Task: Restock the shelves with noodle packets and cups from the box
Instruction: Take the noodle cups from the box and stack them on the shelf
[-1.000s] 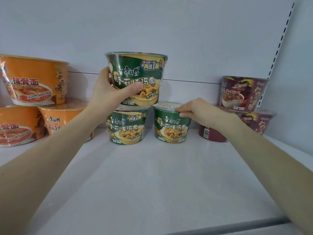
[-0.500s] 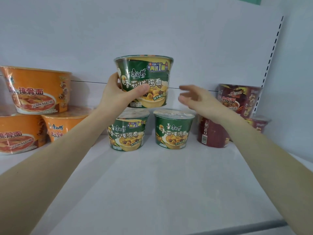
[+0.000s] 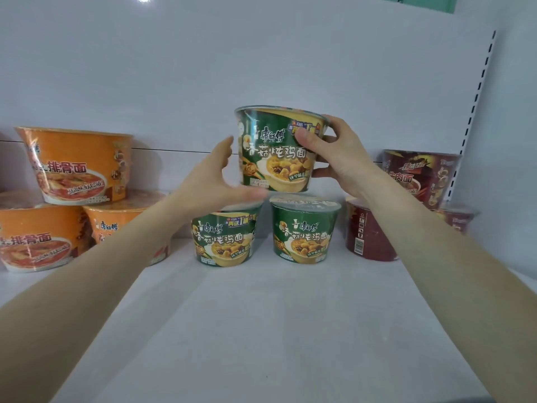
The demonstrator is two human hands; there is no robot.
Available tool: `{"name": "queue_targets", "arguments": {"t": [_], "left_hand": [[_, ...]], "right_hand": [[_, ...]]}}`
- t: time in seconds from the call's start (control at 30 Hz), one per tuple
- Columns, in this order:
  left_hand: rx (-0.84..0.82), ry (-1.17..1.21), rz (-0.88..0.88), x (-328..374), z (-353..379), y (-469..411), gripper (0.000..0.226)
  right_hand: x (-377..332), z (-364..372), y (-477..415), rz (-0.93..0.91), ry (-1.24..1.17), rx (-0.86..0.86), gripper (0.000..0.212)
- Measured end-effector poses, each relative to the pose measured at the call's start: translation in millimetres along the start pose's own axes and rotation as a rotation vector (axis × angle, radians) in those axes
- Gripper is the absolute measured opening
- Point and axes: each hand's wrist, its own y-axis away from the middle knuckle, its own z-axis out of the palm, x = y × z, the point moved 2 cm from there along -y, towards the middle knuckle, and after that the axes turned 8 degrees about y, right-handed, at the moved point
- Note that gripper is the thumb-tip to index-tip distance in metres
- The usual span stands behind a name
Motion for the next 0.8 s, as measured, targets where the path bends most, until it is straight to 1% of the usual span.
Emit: {"name": "queue_targets", "arguments": {"t": [0.03,0.07,0.1,0.13,0.17,0.2,0.23,0.53,0.8], "left_hand": [[-0.055,-0.206,-0.019,-7.5,-2.0,2.5,0.108],[-0.117,-0.38,-0.037,-14.5,-2.6,5.2,0.098],[-0.174,-0.491,-0.047,-21.6,-2.4,7.1,0.085],[-0.212,-0.536,-0.044,-26.4,-1.2,8.6,0.071],[-0.228,-0.524,-0.045,-29.4,1.1,9.7,0.059],[-0.23,-0.492,-0.045,-30.5,3.5,10.5,0.051],[-0.223,-0.468,-0.043,-30.8,5.8,10.5,0.047],[-0.182,-0.473,0.013,-27.4,19.4,8.9,0.043],[-0.15,-0.474,-0.006,-30.1,21.9,8.0,0.044]], "right_hand": [[2.4,-2.7,-0.9,0.0,0.001,0.018,0.071],[4.8,-5.3,-1.6,0.003,0.005,0.031,0.071],[7.1,-7.4,-2.4,0.008,0.008,0.036,0.071],[9.3,-8.8,-3.1,0.014,0.011,0.037,0.071],[11.2,-9.8,-3.7,0.019,0.016,0.037,0.073],[13.0,-10.5,-4.3,0.022,0.027,0.036,0.074],[14.6,-11.1,-5.1,0.024,0.039,0.037,0.076],[23.5,-10.6,-10.0,0.018,0.063,0.043,0.08],[32.3,-2.1,-17.1,0.022,0.046,0.03,0.082]]}}
